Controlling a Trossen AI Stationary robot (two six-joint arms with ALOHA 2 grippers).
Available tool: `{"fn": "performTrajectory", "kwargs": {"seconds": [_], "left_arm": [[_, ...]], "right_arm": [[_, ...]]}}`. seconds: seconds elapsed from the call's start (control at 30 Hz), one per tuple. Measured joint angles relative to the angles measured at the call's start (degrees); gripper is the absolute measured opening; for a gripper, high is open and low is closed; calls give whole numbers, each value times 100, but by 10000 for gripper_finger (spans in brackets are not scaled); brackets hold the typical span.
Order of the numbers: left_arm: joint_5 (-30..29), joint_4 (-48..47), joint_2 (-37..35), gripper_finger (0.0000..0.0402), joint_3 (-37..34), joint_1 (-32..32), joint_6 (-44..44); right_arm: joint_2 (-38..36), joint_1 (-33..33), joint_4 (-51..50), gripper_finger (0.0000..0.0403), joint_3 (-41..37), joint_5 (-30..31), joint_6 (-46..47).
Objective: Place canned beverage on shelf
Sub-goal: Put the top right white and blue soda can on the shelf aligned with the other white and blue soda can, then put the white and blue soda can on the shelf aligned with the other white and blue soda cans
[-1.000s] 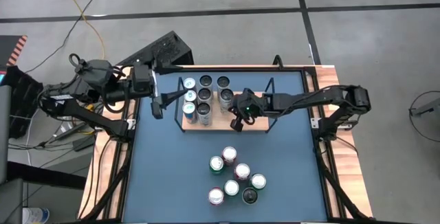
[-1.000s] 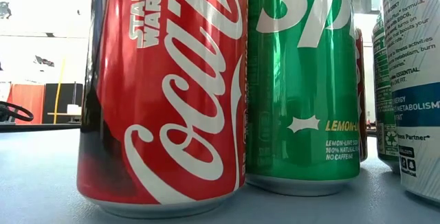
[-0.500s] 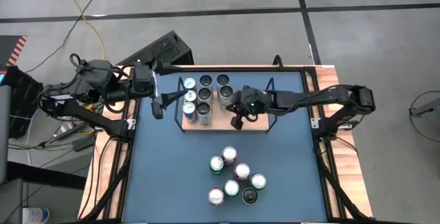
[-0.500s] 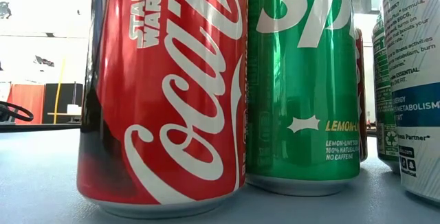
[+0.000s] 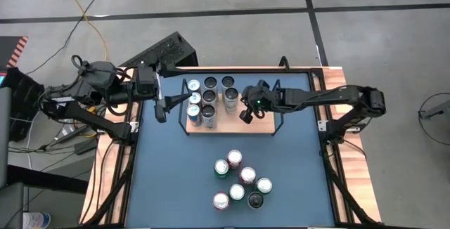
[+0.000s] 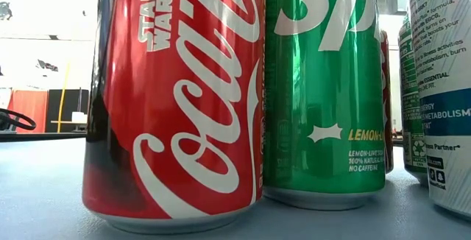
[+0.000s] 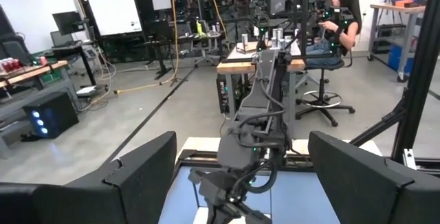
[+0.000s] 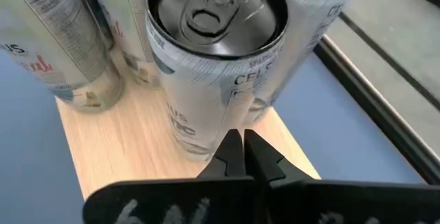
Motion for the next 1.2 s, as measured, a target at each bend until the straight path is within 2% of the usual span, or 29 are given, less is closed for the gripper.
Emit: {"fn": "performTrajectory", "kwargs": {"seconds": [0.27, 0.67, 0.93, 1.13, 1.2], "left_arm": [[4, -9, 0, 316, 0, 0, -24], [106, -197, 0, 316, 0, 0, -23], [311, -848, 149, 316, 0, -4, -442], [1156, -838, 692, 316, -2, -272, -481], [1260, -725, 917, 316, -2, -425, -376]], "right_arm": [[259, -24, 488, 0, 14, -309, -147], [261, 150, 340, 0, 11, -446, 112], [-571, 562, -857, 0, 678, -338, 111], [-1494, 939, -1635, 0, 1200, -361, 146], [-1788, 1109, -1806, 0, 1336, -294, 115]]}}
